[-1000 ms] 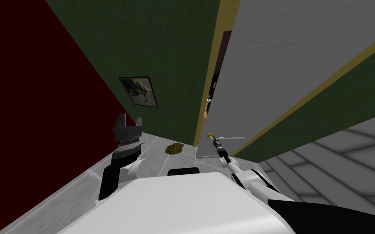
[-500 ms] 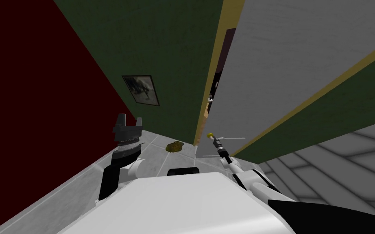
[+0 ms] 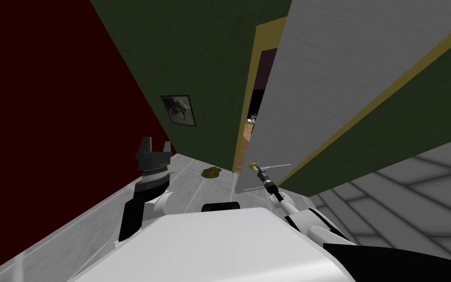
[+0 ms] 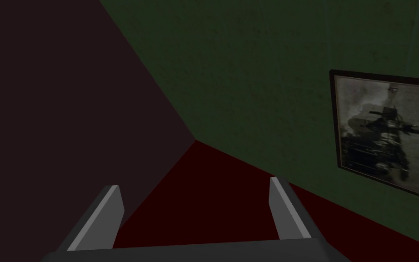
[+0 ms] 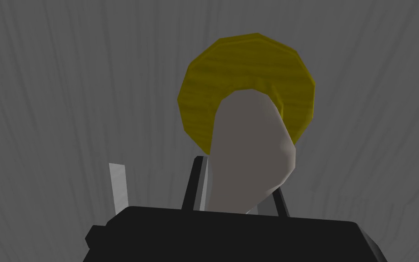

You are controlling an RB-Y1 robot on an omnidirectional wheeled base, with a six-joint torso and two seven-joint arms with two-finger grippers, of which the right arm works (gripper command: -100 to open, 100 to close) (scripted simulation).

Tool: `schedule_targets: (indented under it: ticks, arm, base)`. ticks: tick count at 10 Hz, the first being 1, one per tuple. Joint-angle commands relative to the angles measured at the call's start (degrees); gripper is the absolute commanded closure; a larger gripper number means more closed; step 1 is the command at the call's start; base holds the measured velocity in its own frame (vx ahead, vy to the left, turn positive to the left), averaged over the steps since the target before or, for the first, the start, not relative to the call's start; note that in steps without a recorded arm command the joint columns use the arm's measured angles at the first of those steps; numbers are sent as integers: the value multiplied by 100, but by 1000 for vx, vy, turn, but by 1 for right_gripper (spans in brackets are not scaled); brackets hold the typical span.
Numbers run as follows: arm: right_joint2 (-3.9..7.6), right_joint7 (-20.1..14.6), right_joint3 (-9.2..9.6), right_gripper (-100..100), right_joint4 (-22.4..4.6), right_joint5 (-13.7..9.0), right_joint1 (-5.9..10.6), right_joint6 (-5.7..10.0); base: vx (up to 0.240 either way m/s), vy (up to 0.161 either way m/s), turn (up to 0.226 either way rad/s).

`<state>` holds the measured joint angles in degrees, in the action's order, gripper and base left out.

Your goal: Pull the door open

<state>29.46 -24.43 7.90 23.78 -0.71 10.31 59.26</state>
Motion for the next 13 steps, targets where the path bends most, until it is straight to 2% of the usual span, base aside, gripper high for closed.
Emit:
schedule_targets:
  ticks: [1,2,3,4,5,6,8,10,12,13]
  arm:
    - [81,-103,68,100,-85,54,7,160]
    - [47,-66,46,100,-46,35,2,78]
    - [119,-145,103,100,-95,57,-100,269]
    - [119,-145,103,100,-95,57,-100,269]
    - [193,-207,150,100,-120,74,-186,448]
    - [220,-231,168,100,-129,80,-218,516]
    - [333,-326,241,100,-167,104,-350,790]
    - [333,-326,241,100,-167,104,-350,790]
    - [431,-410,304,100,-200,126,-464,1030]
    - [451,-427,317,100,-207,130,-487,1078]
  base:
    - [-221,-49,53]
    - [-89,-18,-4]
    - [-146,-63,130]
    - [-159,-75,100]
    - [-156,-120,172]
    - [-146,-120,146]
    - [-167,-88,160]
    - [-109,-61,21]
    - [-120,-54,131]
    - [-116,-72,96]
